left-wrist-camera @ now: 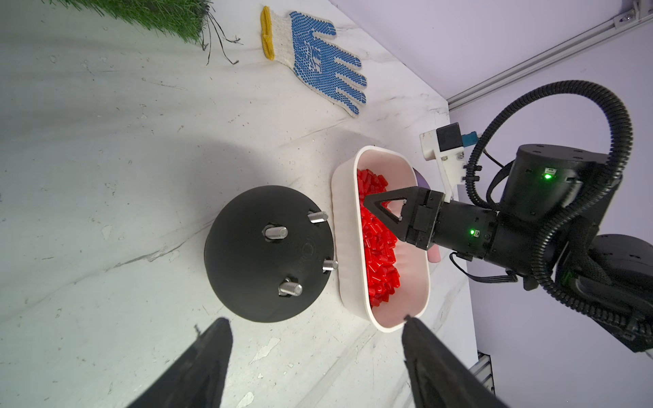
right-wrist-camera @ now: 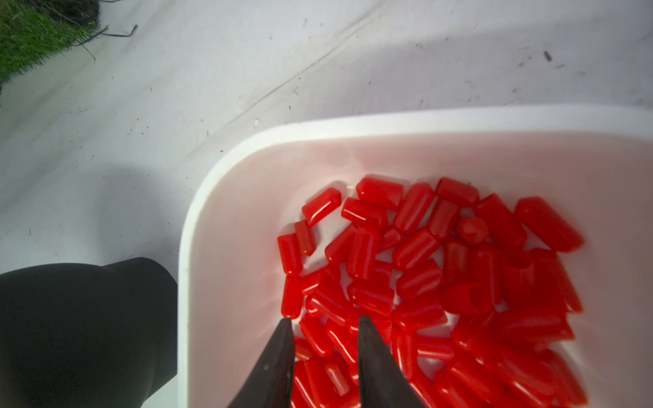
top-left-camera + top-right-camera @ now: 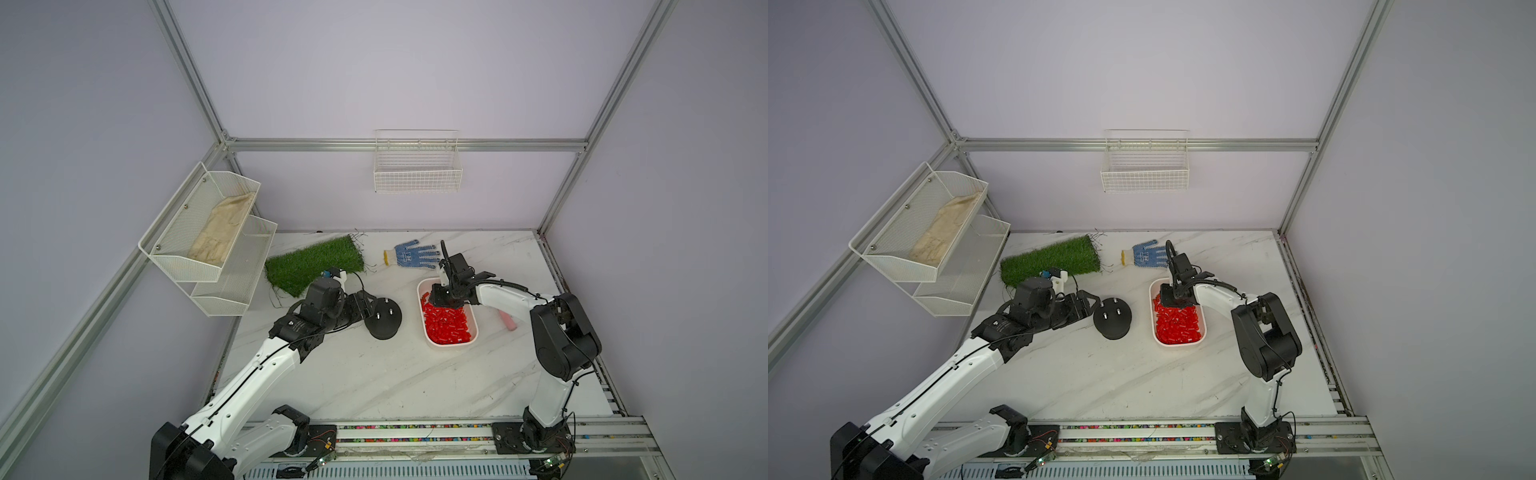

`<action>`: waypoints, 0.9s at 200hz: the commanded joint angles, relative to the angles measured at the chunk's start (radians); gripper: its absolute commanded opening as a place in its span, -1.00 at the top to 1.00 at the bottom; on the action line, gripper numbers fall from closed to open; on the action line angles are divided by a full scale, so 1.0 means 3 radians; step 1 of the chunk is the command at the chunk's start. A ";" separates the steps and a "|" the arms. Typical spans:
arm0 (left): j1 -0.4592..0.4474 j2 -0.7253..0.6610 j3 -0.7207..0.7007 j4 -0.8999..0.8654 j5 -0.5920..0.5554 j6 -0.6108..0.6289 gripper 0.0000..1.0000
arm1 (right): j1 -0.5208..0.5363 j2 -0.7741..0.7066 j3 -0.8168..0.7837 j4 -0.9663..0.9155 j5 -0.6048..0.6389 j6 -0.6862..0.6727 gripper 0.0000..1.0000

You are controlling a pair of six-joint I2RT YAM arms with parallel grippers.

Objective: Cover the protruding screws with screw protection sleeves
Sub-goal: Pick up the screw protection sleeve from the storage box.

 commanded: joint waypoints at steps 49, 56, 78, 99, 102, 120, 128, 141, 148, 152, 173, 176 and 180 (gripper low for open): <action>-0.0017 -0.0054 -0.0064 0.0119 0.0023 -0.0039 -0.55 | 0.0045 0.0181 0.0100 0.0060 -0.0021 -0.0071 0.26; -0.0019 -0.0055 -0.0067 0.0124 0.0024 -0.0039 -0.55 | 0.0046 0.0194 0.0106 0.0057 -0.0016 -0.0071 0.26; -0.0017 -0.0060 -0.0068 0.0124 0.0028 -0.0039 -0.55 | 0.0044 0.0214 0.0087 0.0080 -0.0021 -0.0078 0.26; -0.0016 -0.0065 -0.0078 0.0136 0.0027 -0.0049 -0.55 | 0.0048 0.0235 0.0072 0.0111 -0.0038 -0.0086 0.26; -0.0020 -0.0065 -0.0078 0.0135 0.0026 -0.0049 -0.55 | 0.0047 0.0236 0.0072 0.0118 -0.0043 -0.0086 0.26; -0.0016 -0.0061 -0.0088 0.0144 0.0027 -0.0059 -0.55 | 0.0047 0.0249 0.0065 0.0146 -0.0062 -0.0076 0.30; -0.0016 -0.0055 -0.0086 0.0145 0.0028 -0.0065 -0.55 | 0.0047 0.0252 0.0065 0.0147 -0.0074 -0.0071 0.31; -0.0019 -0.0060 -0.0093 0.0145 0.0029 -0.0070 -0.55 | 0.0047 0.0253 0.0046 0.0166 -0.0110 -0.0065 0.39; -0.0016 -0.0060 -0.0094 0.0145 0.0027 -0.0070 -0.55 | 0.0047 0.0249 0.0034 0.0177 -0.0118 -0.0056 0.41; -0.0017 -0.0060 -0.0098 0.0145 0.0026 -0.0070 -0.55 | 0.0047 0.0240 0.0028 0.0182 -0.0121 -0.0052 0.43; -0.0020 -0.0060 -0.0107 0.0149 0.0028 -0.0075 -0.55 | 0.0047 0.0186 -0.0026 0.0218 -0.0121 -0.0036 0.51; -0.0017 -0.0060 -0.0106 0.0150 0.0025 -0.0075 -0.55 | 0.0047 0.0178 -0.0033 0.0221 -0.0122 -0.0035 0.52; -0.0016 -0.0060 -0.0113 0.0150 0.0023 -0.0078 -0.55 | 0.0047 0.0175 -0.0036 0.0227 -0.0125 -0.0035 0.53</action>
